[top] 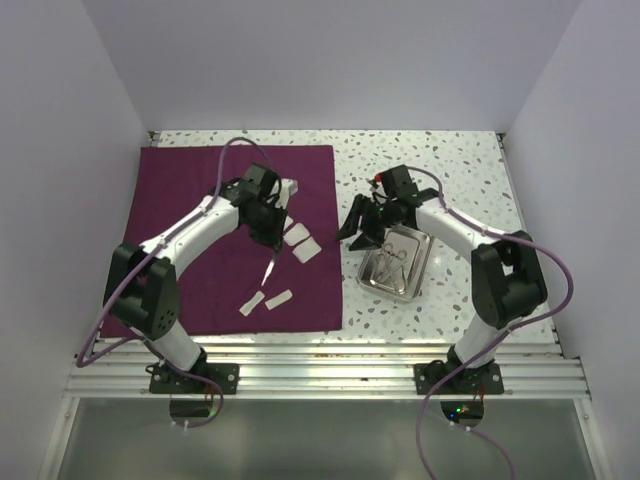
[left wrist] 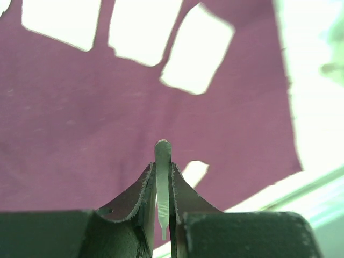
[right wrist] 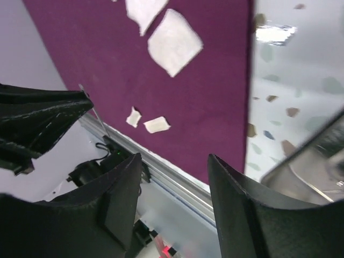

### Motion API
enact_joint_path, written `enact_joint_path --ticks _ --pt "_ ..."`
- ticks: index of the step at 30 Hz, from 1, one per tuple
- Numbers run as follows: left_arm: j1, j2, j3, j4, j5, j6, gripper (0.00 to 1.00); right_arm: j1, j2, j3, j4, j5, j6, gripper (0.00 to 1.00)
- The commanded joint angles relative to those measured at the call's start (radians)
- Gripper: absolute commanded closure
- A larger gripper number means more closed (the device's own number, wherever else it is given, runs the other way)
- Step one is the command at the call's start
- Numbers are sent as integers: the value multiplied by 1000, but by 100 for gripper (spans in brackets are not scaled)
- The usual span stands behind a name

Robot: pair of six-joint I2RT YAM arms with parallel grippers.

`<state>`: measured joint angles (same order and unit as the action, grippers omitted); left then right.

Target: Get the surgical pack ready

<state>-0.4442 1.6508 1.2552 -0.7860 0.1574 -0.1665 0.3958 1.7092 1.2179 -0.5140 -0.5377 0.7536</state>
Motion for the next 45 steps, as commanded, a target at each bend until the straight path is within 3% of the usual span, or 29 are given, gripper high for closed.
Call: enact_joint_path --ticks 1,5,9,19,25,30,33,36,37,39,42,45 --pt "12 -43 93 28 133 -125 100 40 -22 9 169 -90 116 43" --pt "18 -39 145 77 132 -302 100 57 -114 -53 267 -80 95 31" --pt "29 -17 179 158 195 -435 100 92 -115 -51 287 -76 58 28" --pt "30 -8 188 263 312 -593 100 158 -56 2 315 -62 35 35" --pt "30 -22 162 292 352 -623 100 169 -16 23 344 -65 58 45" --pt "30 -34 141 283 328 -602 100 169 1 51 303 -39 34 58" --pt "30 -32 136 216 248 -536 100 167 20 124 81 106 -64 57" --pt "22 -48 106 183 147 -443 80 164 36 175 -108 260 -79 48" --pt "18 -54 84 198 155 -388 67 164 35 186 -180 298 -77 46" --pt "7 -54 35 237 166 -331 60 163 1 216 -234 412 -89 43" --pt "-40 -42 3 267 163 -239 58 132 -39 245 -311 479 -132 42" --pt "-74 -22 -23 326 168 -219 65 37 -74 223 -373 441 -163 42"
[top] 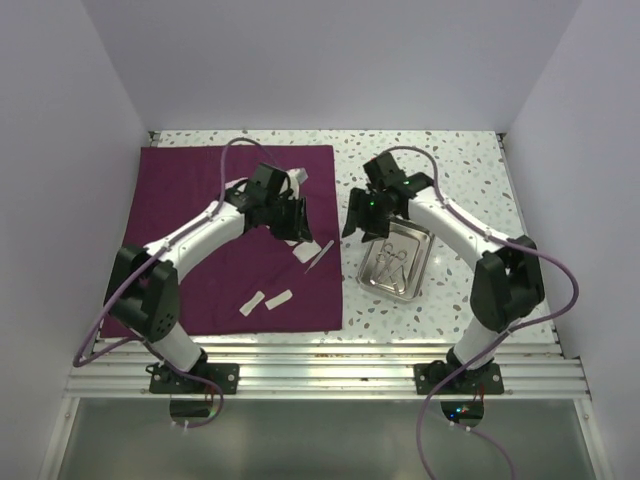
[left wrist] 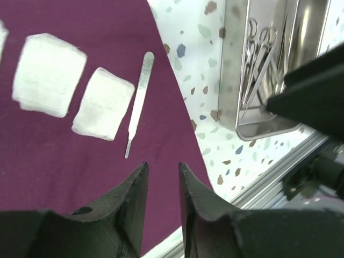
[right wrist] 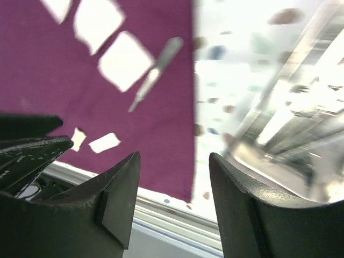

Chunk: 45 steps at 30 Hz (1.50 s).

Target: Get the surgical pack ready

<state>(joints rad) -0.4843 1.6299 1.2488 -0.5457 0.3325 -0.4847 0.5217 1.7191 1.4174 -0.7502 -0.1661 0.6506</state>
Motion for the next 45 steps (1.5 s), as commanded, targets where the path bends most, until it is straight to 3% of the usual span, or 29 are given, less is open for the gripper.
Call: enact_joint_path --ticks 1,6,14,19,45 --pt "-52 10 -20 98 -29 115 69 -118 -122 6 -138 53 -66 42" --pt "-131 125 24 44 -118 181 65 -255 -245 -109 -143 33 -117 42" --pt "-221 235 101 -69 -363 193 66 -278 -317 -212 -115 -21 -101 42" --pt "-243 260 103 -91 -426 198 65 -278 -309 -196 -115 -19 -114 43" --pt "-246 332 92 -103 -386 236 70 -279 -282 -210 -71 -70 -112 43"
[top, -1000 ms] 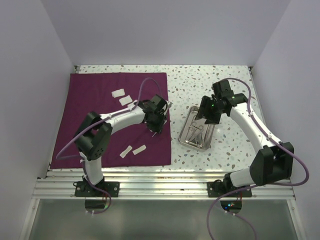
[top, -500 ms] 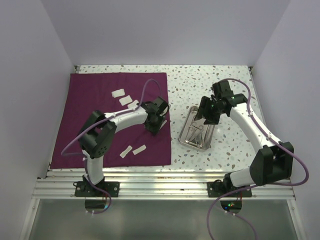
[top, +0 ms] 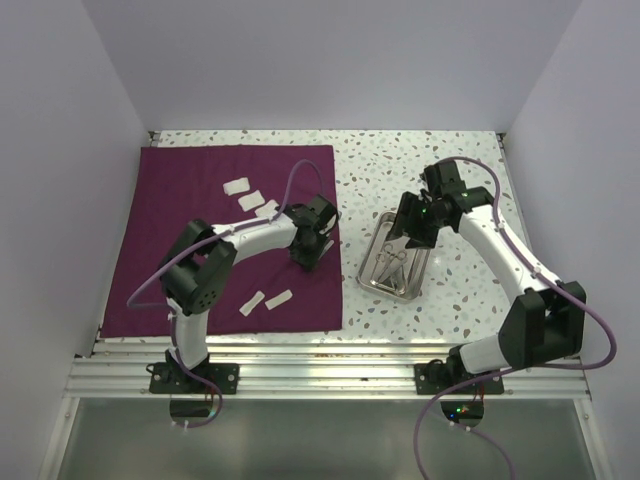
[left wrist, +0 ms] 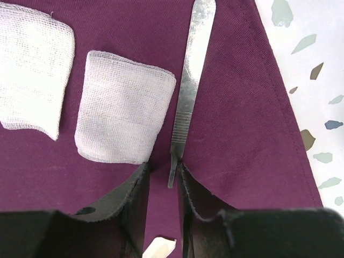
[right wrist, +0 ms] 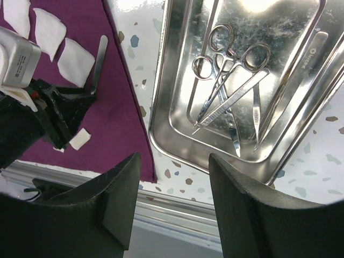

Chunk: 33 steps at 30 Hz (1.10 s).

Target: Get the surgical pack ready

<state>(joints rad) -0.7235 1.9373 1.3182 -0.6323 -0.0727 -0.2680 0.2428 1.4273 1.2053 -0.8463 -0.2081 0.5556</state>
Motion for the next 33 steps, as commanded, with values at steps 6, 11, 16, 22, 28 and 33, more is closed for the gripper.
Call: enact_joint_path --ticks 6,11,16,22,28,33 --pt "-10 58 10 -10 25 18 75 0 15 -4 33 -37 -19 43" --pt "-14 65 1 -1 21 13 84 0 15 -4 33 -36 -23 43" --pt "-14 55 21 -15 8 15 89 0 9 -9 36 -39 -26 43" --pt "-14 40 73 -58 8 12 98 1 4 -15 41 -42 -28 43" --pt "-14 12 124 -107 24 3 100 3 7 -24 61 -65 -17 43" --pt "-14 -11 139 -115 56 -2 100 6 38 -35 115 -125 23 43"
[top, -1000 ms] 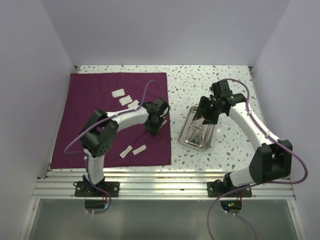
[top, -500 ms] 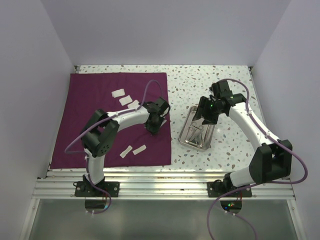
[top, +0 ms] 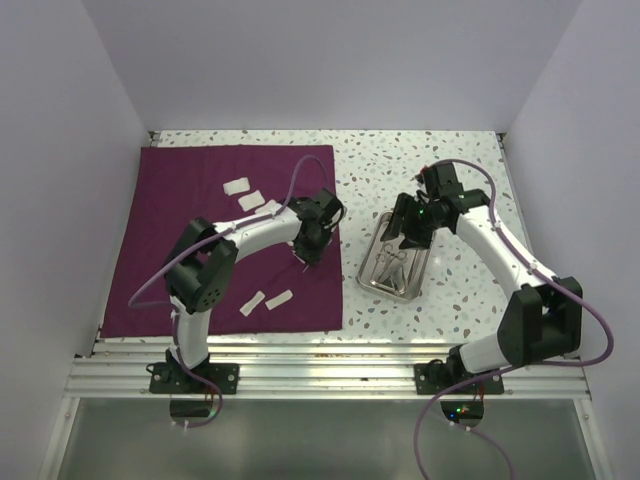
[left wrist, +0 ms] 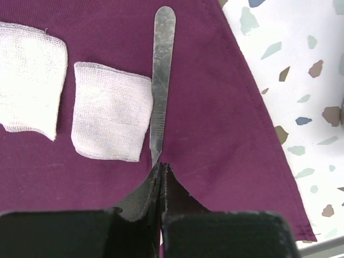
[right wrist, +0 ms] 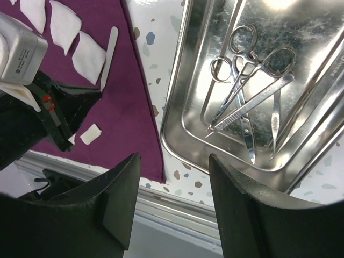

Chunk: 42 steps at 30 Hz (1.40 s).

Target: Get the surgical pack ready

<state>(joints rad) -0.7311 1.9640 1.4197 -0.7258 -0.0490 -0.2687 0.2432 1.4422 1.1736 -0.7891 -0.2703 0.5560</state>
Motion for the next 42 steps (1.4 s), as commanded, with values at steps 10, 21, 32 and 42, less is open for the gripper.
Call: enact_joint_path --ticks 10,21,32,42 --pt "-7 -17 -8 -11 8 8 83 11 46 11 74 -72 32 42" --pt "-2 13 -33 3 -18 22 80 11 40 -9 70 -67 24 42" --pt "25 24 -53 14 -23 28 77 10 47 -11 70 -67 21 43" --pt "45 47 -93 34 75 31 76 11 50 -2 70 -66 24 42"
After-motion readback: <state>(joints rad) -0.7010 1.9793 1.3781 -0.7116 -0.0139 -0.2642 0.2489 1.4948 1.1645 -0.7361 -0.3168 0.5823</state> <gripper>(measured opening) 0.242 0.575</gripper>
